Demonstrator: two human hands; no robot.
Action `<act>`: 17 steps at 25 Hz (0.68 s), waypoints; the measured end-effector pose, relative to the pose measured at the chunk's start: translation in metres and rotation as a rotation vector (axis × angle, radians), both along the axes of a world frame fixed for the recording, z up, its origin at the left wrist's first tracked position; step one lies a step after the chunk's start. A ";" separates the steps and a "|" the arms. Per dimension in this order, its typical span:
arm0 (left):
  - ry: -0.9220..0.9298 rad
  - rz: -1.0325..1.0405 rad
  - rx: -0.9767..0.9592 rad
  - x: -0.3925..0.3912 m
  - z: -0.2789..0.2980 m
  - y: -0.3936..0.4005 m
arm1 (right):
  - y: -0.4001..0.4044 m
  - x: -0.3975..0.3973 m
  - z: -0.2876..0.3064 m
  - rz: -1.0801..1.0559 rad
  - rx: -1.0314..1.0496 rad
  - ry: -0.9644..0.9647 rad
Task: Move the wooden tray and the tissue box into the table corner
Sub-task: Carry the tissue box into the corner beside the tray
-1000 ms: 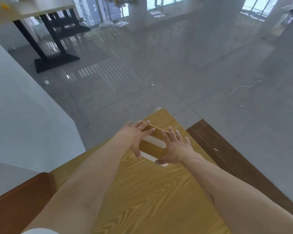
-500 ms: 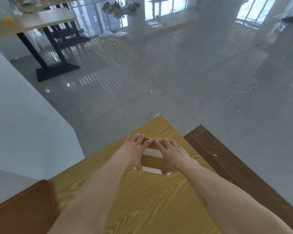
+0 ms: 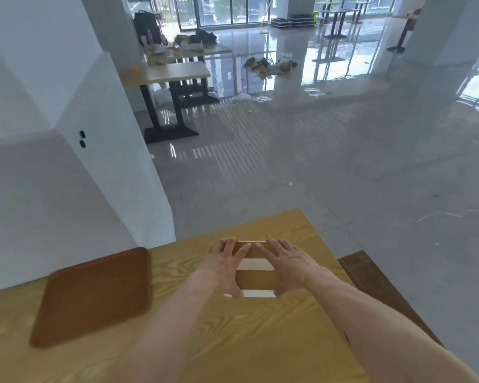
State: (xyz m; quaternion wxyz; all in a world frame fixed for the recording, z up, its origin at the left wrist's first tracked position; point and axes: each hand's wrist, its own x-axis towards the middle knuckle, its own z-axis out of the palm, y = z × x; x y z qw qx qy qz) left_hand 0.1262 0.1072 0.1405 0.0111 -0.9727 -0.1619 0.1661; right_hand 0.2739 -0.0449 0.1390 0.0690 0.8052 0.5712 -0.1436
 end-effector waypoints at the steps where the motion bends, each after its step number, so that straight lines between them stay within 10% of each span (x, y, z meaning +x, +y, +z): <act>1: -0.003 0.033 -0.007 -0.016 0.003 -0.004 | 0.000 -0.009 0.003 0.038 0.004 -0.002; 17: -0.058 0.603 0.079 -0.272 0.012 -0.121 | -0.009 -0.193 0.011 0.666 0.076 0.029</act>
